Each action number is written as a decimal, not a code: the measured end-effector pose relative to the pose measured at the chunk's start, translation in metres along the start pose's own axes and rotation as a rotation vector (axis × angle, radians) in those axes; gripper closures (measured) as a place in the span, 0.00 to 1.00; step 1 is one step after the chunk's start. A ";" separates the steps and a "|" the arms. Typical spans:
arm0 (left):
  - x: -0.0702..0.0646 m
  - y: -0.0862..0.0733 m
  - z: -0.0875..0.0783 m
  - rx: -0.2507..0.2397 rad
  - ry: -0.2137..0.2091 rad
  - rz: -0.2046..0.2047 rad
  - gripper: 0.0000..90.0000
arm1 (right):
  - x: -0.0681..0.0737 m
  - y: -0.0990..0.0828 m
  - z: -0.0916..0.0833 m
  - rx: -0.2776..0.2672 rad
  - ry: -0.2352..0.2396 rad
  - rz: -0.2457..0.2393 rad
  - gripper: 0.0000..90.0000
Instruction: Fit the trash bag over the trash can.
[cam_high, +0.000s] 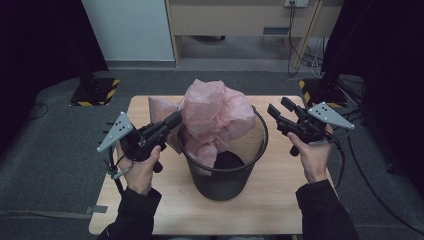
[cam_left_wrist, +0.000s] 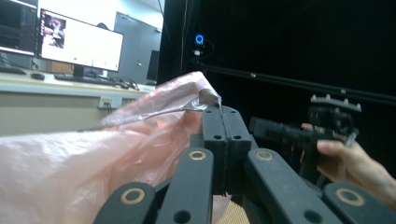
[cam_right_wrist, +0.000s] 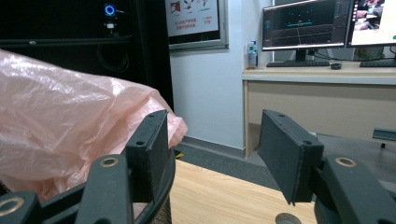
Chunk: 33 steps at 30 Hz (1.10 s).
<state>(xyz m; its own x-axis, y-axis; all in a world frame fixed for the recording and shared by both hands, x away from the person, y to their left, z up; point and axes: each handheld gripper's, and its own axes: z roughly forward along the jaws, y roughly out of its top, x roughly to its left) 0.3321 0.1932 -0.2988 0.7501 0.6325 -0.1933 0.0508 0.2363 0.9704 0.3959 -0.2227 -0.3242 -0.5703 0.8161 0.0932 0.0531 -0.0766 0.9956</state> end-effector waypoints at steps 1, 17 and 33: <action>-0.001 0.003 0.001 0.000 -0.001 0.006 1.00 | 0.000 0.000 0.000 0.000 0.001 0.000 0.47; -0.023 -0.034 0.022 0.097 -0.075 0.021 1.00 | 0.004 0.002 0.002 -0.013 0.016 0.015 0.48; -0.028 -0.055 0.021 0.161 -0.050 0.075 1.00 | 0.034 0.044 0.022 -0.064 0.082 0.018 0.42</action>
<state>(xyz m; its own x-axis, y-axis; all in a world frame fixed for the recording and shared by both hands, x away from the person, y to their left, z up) 0.3224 0.1468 -0.3439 0.7876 0.6052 -0.1157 0.0950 0.0663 0.9933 0.3964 -0.1855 -0.2774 -0.6354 0.7646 0.1085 0.0130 -0.1299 0.9914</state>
